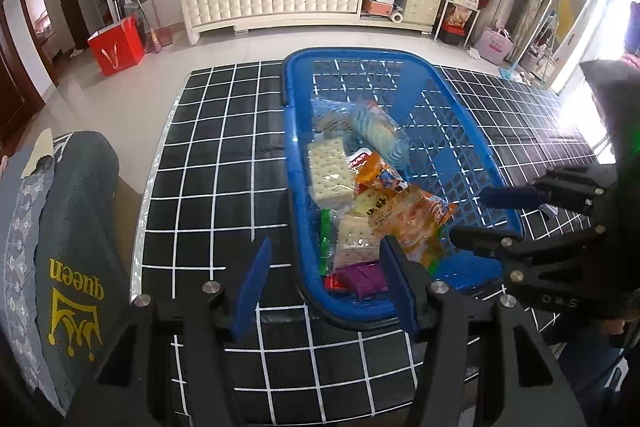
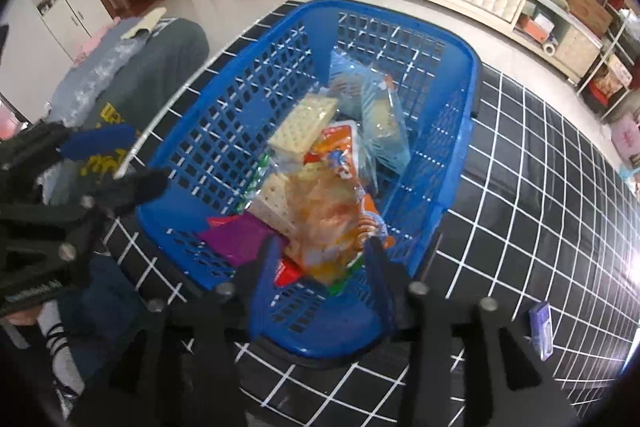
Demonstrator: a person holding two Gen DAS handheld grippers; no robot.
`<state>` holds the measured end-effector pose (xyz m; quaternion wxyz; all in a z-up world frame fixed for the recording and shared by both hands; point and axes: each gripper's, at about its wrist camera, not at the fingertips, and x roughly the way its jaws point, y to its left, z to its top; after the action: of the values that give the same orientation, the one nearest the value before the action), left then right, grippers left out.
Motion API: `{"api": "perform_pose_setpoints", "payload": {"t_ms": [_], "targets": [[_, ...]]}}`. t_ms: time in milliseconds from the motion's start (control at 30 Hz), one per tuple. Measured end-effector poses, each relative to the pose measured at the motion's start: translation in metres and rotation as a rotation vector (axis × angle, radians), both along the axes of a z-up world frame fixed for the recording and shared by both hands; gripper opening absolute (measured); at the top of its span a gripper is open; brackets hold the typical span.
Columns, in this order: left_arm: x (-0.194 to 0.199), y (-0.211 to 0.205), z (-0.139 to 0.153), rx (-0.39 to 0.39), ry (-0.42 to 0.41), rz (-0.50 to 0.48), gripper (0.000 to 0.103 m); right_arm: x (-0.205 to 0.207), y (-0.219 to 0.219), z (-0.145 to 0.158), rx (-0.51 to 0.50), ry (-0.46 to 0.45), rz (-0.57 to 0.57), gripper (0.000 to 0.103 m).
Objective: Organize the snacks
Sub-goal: 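Open both grippers to drop the purple pack and orange bag into the basket, then move the right gripper toward the purple Doublemint gum tube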
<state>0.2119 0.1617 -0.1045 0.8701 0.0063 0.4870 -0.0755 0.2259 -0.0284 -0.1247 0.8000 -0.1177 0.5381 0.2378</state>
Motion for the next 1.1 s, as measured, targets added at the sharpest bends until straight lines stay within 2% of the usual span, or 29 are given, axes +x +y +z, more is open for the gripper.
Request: {"api": "perform_pose_setpoints", "payload": {"t_ms": [133, 300, 400, 633, 700, 767, 1033, 1067, 1100], "targets": [[-0.002, -0.009, 0.007, -0.004, -0.012, -0.010, 0.054, -0.005, -0.007, 0.013, 0.007, -0.029, 0.003, 0.061], [-0.008, -0.023, 0.015, 0.017, -0.035, -0.018, 0.055, -0.012, -0.020, 0.028, 0.011, -0.069, -0.005, 0.062], [-0.012, -0.034, 0.021, 0.028, -0.057, -0.017, 0.055, -0.018, -0.033, 0.037, -0.021, -0.109, -0.025, 0.062], [-0.028, -0.067, 0.045, 0.041, -0.149, -0.007, 0.055, -0.031, -0.071, 0.056, -0.013, -0.159, -0.087, 0.062], [-0.031, -0.077, 0.053, 0.043, -0.176, -0.004, 0.055, -0.038, -0.085, 0.063, -0.008, -0.206, -0.106, 0.062], [-0.036, -0.089, 0.060, 0.039, -0.211, -0.032, 0.055, -0.045, -0.097, 0.070, -0.008, -0.254, -0.115, 0.062], [-0.052, -0.135, 0.074, 0.038, -0.311, -0.144, 0.055, -0.059, -0.154, 0.087, 0.016, -0.313, -0.248, 0.062], [-0.055, -0.140, 0.074, 0.045, -0.326, -0.155, 0.057, -0.062, -0.160, 0.089, 0.018, -0.323, -0.264, 0.062], [-0.058, -0.146, 0.075, 0.053, -0.342, -0.164, 0.064, -0.064, -0.167, 0.091, 0.023, -0.330, -0.278, 0.062]]}}
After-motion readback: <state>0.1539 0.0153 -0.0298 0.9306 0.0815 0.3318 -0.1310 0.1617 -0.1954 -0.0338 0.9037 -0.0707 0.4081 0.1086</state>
